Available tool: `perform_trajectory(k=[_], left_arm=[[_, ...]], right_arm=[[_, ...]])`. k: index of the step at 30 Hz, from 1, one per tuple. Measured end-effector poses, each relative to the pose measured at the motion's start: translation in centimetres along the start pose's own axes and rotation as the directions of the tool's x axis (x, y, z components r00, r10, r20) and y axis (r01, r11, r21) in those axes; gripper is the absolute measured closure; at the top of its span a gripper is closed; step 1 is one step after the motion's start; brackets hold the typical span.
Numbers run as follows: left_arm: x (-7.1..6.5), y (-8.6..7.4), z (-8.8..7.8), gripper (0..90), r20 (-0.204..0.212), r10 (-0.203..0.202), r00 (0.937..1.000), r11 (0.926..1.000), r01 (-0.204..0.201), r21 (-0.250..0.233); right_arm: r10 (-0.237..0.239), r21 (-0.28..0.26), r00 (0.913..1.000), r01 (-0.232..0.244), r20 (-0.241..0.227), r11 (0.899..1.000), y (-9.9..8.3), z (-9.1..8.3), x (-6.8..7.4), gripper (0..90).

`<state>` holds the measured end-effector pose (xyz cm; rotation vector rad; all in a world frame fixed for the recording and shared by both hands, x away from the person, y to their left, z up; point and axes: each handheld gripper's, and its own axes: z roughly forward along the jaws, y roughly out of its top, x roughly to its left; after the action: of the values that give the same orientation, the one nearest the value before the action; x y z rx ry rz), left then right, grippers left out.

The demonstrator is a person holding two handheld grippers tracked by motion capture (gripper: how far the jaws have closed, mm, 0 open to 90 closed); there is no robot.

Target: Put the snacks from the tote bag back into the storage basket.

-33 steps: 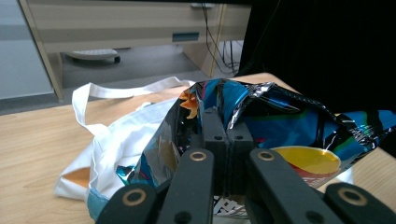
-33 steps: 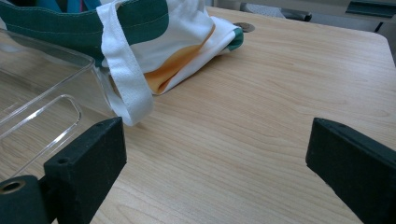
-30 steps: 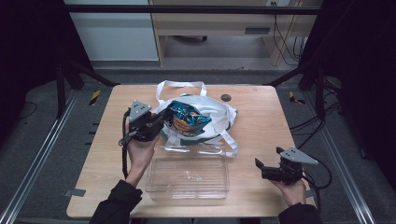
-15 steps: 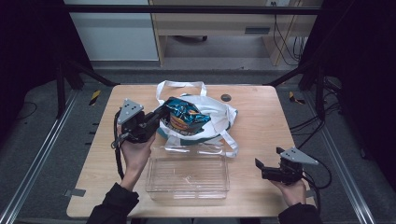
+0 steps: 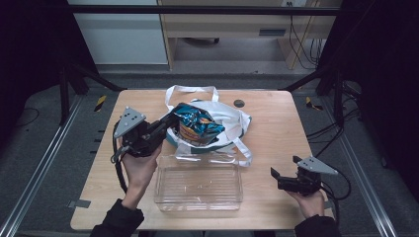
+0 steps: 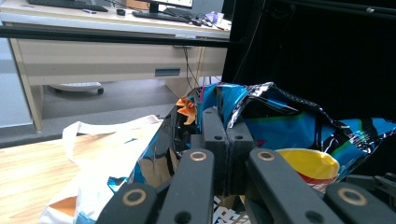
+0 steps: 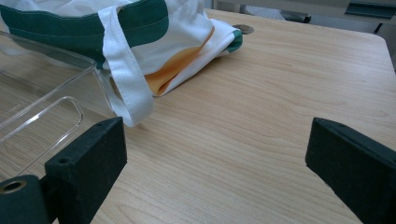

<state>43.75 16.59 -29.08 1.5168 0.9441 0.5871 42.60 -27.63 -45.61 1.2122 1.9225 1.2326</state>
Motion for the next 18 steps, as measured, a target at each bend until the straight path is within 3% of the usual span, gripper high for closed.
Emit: perform_trajectory(k=[18], left_arm=[[-1.3, -1.0, -3.5, 90.0, 0.047, -0.001, 0.9989, 0.9998, 0.002, -0.018]], right_arm=[[-0.001, -0.004, 1.0000, 0.001, 0.001, 1.000, 0.0, -0.2, 0.0, 6.0]])
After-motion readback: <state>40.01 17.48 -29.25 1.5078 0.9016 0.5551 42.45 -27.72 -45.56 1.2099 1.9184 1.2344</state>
